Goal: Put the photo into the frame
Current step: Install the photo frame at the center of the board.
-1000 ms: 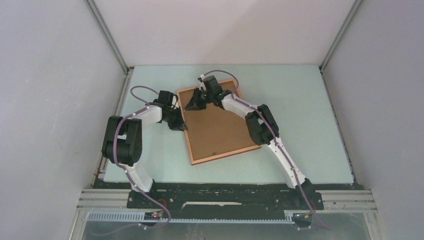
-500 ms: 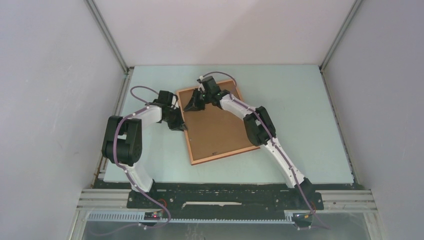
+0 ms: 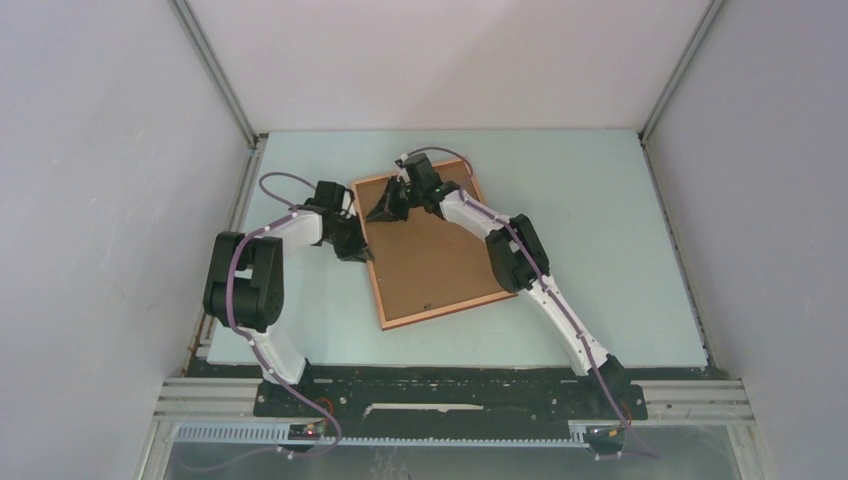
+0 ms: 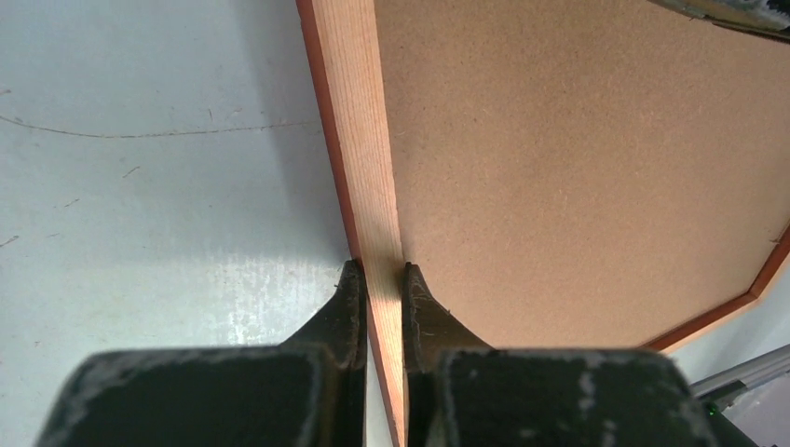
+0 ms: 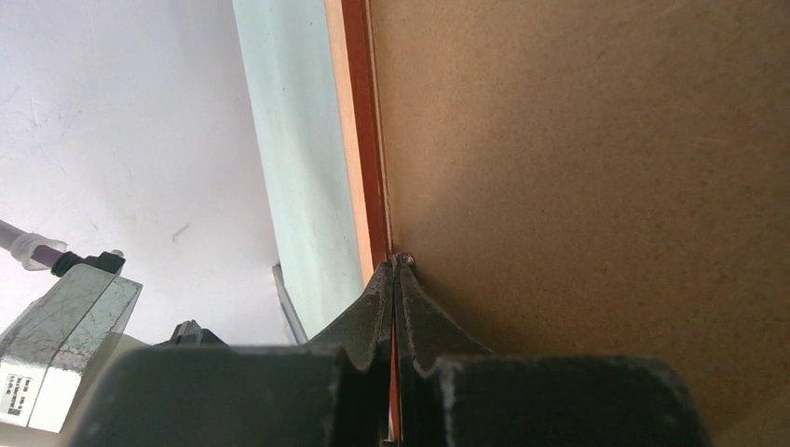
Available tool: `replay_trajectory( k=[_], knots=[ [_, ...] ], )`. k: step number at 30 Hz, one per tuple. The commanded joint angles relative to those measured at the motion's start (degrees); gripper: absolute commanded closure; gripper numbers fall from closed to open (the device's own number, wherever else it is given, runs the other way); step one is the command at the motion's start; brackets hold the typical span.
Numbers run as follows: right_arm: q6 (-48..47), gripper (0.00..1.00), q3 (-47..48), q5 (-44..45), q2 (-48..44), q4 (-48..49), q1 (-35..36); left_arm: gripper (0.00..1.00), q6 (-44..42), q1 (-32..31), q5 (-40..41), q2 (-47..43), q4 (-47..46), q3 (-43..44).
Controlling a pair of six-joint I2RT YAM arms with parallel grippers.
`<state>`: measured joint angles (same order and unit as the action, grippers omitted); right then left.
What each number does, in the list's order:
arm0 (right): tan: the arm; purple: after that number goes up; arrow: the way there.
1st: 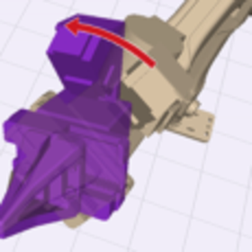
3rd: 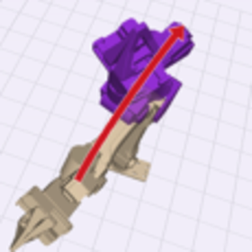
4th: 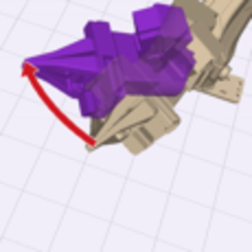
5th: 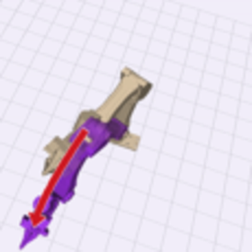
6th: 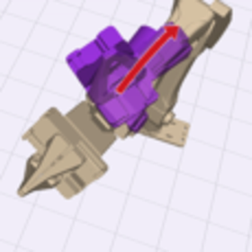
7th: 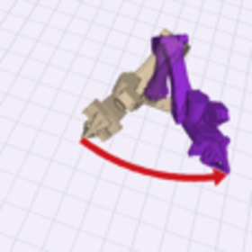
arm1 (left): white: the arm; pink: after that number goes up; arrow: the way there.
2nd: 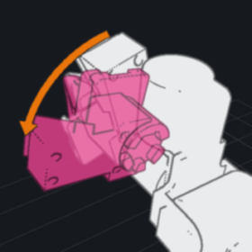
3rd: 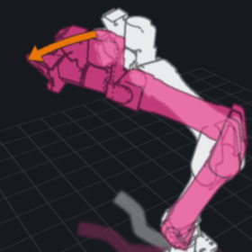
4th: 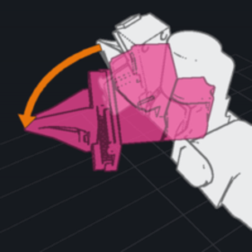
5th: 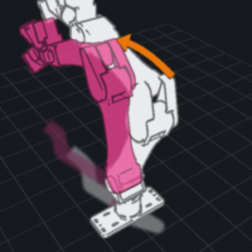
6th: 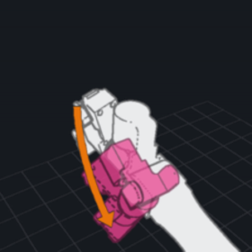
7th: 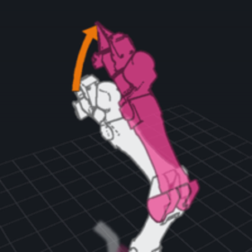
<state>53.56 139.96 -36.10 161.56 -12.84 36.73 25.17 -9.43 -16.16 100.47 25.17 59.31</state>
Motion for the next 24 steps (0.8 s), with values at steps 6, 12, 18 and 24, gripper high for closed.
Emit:
replay_trajectory(
  k=[6,12,18,24],
  knots=[
    [8.3,0.97,-0.9,-3.2,1.7,12.0,1.7,1.00,-2.1,-0.4,-4.0,0.8,1.6,-0.2],
    [7.3,0.94,-3.1,-3.4,-0.3,14.4,1.7,1.00,-1.8,0.4,-2.9,-0.1,1.9,-0.4],
    [-4.5,0.86,-13.0,5.4,-10.3,5.1,-0.2,0.77,-0.4,4.0,-2.9,-2.1,1.7,-0.6],
    [-5.9,0.78,-14.9,3.9,-11.2,4.3,-0.4,0.63,2.4,5.2,-4.6,-2.2,0.1,1.0]
  ],
)
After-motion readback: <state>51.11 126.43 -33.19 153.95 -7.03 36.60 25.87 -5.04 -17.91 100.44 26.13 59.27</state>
